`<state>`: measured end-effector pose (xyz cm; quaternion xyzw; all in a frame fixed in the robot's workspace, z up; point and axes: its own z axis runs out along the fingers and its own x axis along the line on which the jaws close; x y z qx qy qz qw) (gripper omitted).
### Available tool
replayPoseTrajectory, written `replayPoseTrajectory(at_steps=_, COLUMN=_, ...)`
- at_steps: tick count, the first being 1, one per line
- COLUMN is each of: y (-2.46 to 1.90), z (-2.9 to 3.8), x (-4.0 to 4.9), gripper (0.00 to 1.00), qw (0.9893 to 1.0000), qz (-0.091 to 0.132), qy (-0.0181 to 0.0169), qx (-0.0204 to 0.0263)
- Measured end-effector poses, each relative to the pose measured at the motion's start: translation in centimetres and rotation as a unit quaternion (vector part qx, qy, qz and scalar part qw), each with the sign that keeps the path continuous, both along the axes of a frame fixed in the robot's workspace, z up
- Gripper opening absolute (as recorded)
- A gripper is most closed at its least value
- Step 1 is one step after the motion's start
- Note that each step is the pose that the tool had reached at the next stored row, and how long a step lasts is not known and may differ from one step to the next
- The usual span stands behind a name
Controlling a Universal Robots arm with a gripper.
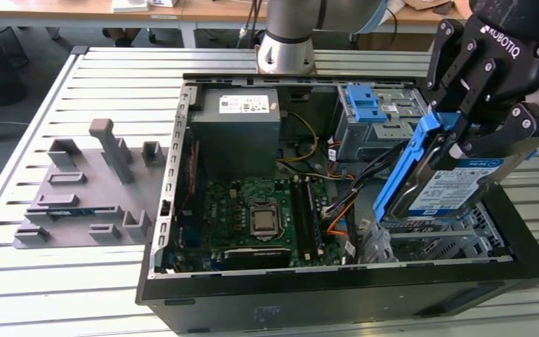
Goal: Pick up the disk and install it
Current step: 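Insert the disk into the insertion slot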
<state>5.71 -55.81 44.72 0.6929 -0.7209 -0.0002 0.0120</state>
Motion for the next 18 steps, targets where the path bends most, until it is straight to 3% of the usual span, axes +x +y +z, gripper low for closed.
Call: replayPoseTrajectory(at_steps=18, y=0.0, z=-0.52, x=1.11, gripper=0.36, qw=1.0, qz=0.0, qy=0.0, qx=0.0)
